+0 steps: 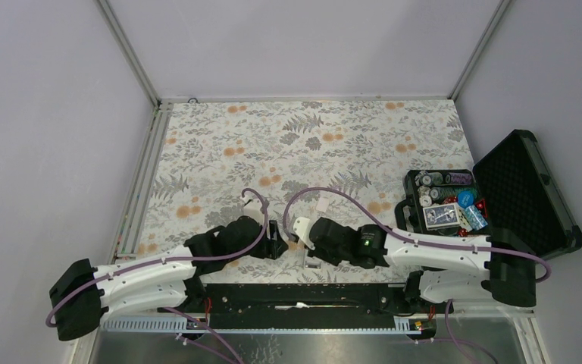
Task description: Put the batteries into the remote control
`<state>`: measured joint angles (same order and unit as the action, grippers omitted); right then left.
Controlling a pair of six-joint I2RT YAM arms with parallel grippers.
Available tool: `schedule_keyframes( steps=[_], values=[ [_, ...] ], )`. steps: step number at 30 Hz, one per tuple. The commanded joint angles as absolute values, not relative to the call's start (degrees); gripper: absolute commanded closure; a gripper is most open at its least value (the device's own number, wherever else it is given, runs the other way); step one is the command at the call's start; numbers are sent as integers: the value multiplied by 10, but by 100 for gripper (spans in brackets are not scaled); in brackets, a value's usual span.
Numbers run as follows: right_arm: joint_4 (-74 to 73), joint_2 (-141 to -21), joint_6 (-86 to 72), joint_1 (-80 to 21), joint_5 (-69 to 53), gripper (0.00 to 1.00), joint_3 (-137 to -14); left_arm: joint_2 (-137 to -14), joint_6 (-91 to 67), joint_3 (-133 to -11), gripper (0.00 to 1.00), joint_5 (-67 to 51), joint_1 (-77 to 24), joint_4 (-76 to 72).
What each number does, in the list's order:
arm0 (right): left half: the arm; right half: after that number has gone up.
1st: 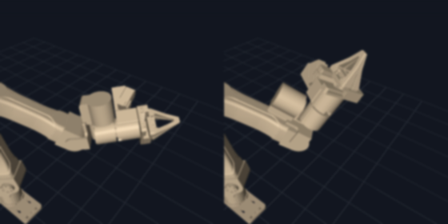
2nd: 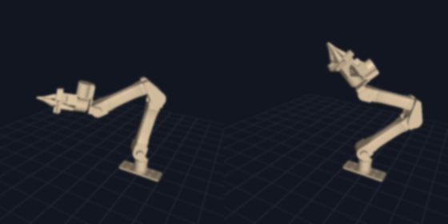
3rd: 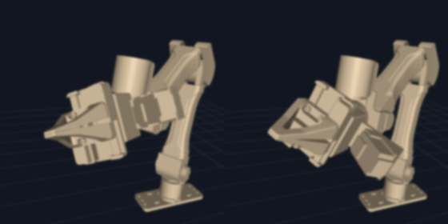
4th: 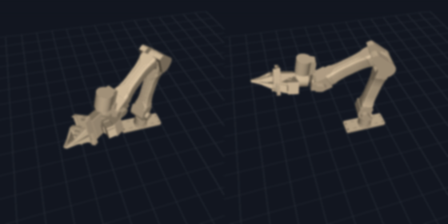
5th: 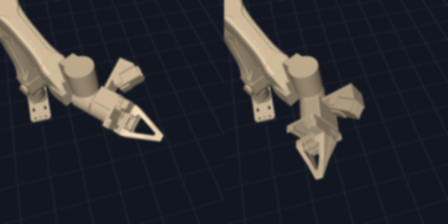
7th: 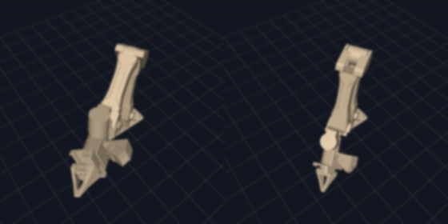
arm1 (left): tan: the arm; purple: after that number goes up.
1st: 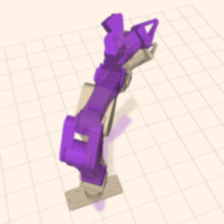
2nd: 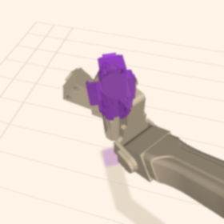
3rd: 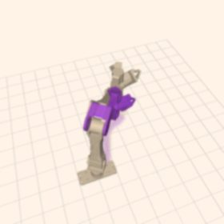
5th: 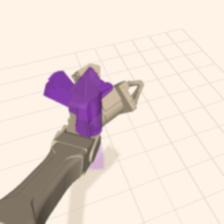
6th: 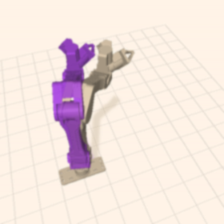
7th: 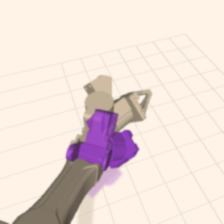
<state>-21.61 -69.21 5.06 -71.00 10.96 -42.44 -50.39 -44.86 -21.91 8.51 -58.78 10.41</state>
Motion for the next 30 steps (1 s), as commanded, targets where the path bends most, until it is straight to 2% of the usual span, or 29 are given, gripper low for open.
schedule_keyframes(
  steps=[1, 10, 30],
  values=[
    [-269, -712, 124, -714, 56, 100, -453, -516, -450, -218, 39, 66, -589, 50],
    [-237, -714, 171, -714, -23, 100, -437, -533, -448, -210, 39, 64, -588, 32],
    [-234, -814, 187, -714, -5, 100, -477, -488, -437, -184, 39, 46, -541, 49]
  ],
)
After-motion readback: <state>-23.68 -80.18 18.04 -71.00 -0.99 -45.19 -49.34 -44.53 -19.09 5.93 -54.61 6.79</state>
